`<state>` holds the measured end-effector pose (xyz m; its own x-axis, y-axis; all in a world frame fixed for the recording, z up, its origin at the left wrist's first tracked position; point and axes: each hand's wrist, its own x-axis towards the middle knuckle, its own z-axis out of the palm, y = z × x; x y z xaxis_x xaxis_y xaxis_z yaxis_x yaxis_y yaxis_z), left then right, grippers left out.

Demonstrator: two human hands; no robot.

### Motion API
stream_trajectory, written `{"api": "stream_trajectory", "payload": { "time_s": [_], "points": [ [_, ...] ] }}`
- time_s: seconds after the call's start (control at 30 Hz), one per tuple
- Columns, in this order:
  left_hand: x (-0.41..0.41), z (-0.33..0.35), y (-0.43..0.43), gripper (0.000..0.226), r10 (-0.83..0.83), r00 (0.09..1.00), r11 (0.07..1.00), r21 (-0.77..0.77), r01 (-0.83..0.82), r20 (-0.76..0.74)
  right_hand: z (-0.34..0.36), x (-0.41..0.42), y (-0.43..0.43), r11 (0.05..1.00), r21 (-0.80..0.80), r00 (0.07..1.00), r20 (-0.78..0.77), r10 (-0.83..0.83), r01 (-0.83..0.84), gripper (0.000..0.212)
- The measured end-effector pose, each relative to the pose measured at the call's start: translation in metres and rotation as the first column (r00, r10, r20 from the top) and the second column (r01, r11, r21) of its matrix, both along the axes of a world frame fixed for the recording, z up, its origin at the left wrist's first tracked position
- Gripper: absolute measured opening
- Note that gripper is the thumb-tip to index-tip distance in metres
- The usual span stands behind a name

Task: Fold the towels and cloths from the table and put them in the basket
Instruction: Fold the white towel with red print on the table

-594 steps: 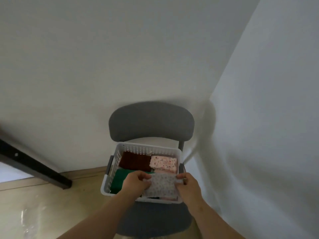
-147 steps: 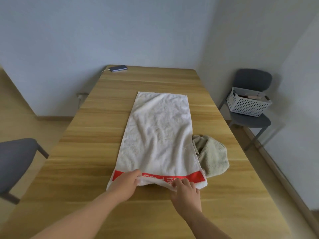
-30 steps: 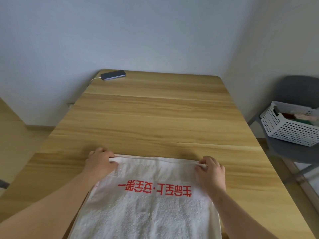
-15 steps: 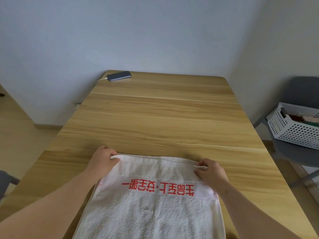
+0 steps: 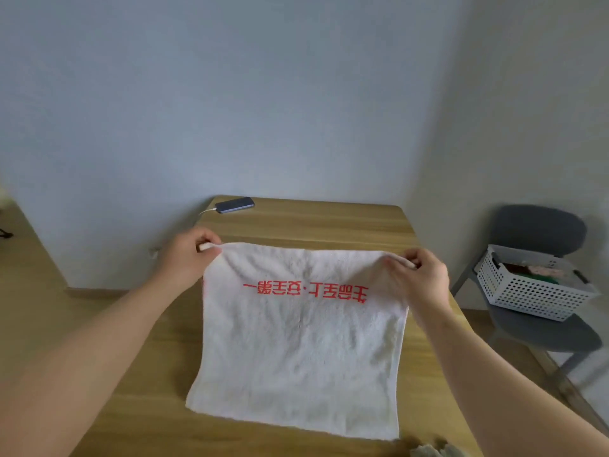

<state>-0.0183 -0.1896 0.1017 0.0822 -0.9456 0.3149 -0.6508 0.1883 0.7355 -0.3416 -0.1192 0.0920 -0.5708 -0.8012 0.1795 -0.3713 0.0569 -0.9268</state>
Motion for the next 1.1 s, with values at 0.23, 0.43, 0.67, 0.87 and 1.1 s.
{"api": "stream_trajectory", "payload": {
  "time_s": [0.23, 0.43, 0.67, 0.87, 1.1],
  "points": [
    [0.034, 0.059, 0.046, 0.027, -0.096, 0.961, 0.963, -0.218, 0.155, 0.26, 0.066, 0.016, 0.05, 0.983, -0.135, 0.964, -0.25, 0.088, -0.125, 0.033],
    [0.07, -0.008, 0.098, 0.036, -0.285, 0.795, 0.958, 0.139, 0.25, 0.535, 0.01, 0.033, 0.109, 0.962, 0.17, 0.8, -0.535, 0.272, -0.214, 0.01],
    [0.092, -0.105, 0.175, 0.034, -0.554, 0.579, 0.806, 0.559, 0.194, 0.598, -0.093, 0.062, 0.188, 0.707, 0.668, 0.752, -0.338, 0.566, -0.232, 0.031],
    [0.105, -0.131, 0.205, 0.027, -0.656, 0.605, 0.658, 0.734, 0.167, 0.451, -0.122, 0.074, 0.228, 0.561, 0.748, 0.81, -0.055, 0.584, -0.354, 0.022],
    [0.119, -0.118, 0.194, 0.007, -0.486, 0.856, 0.642, 0.736, 0.213, 0.177, -0.123, 0.075, 0.231, 0.6, 0.736, 0.867, -0.038, 0.498, -0.313, 0.015]
  ]
}}
